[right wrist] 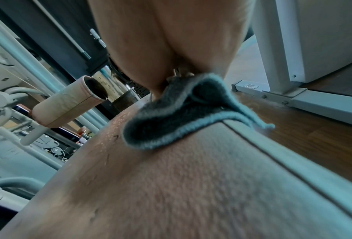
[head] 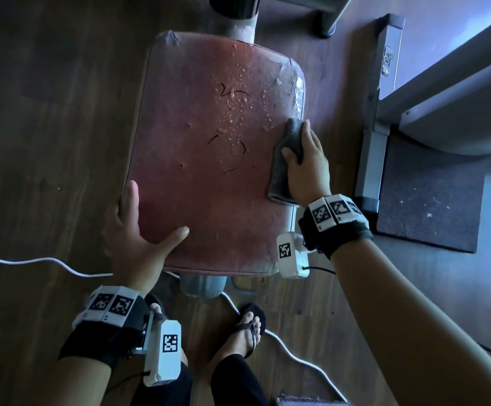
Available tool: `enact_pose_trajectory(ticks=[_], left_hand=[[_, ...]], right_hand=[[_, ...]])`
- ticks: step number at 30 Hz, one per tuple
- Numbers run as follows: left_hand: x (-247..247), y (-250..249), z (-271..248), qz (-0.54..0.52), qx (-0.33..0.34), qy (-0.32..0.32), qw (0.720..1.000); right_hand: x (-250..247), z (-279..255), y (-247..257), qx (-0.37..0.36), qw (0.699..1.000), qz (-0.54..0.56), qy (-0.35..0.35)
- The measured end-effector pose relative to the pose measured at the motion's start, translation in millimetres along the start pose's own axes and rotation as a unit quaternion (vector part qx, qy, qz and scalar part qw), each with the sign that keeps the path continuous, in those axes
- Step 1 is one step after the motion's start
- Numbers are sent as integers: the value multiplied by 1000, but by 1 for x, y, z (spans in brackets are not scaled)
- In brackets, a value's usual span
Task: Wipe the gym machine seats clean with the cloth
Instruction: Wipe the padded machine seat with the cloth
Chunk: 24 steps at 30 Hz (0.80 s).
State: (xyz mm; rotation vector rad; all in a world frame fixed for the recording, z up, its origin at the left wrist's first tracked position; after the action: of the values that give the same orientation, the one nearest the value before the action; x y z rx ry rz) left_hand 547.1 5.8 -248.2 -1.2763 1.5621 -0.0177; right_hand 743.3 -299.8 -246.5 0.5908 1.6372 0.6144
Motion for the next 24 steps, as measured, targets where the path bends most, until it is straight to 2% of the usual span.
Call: enact_pose_trajectory(ticks=[9,13,17,24], left_hand=[[1,6,0,-54,5,-11,998],[1,6,1,-44,-8,-12,999],[3,10,4,-54,-12,-6,998],[7,12,4,-89,-22,11,996]], right_hand=[[-4,95,21,-11,1000,-20,10],[-4,83,18,-12,1000,-19,16],[-2,69,20,-41,998,-49,26],[0,102,31,-49,993,-98,46]])
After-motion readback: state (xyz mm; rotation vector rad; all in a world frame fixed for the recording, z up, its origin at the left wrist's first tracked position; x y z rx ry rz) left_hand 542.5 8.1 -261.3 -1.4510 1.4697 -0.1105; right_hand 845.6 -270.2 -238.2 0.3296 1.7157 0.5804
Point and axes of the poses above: each hand's wrist, its own z-axis towards the middle knuckle, its own x-axis out of the palm, y = z × x, the point moved 10 cm from there along z, towards the middle knuckle, and after that the axes turned 10 degrees about -x, right-handed, at the moved point
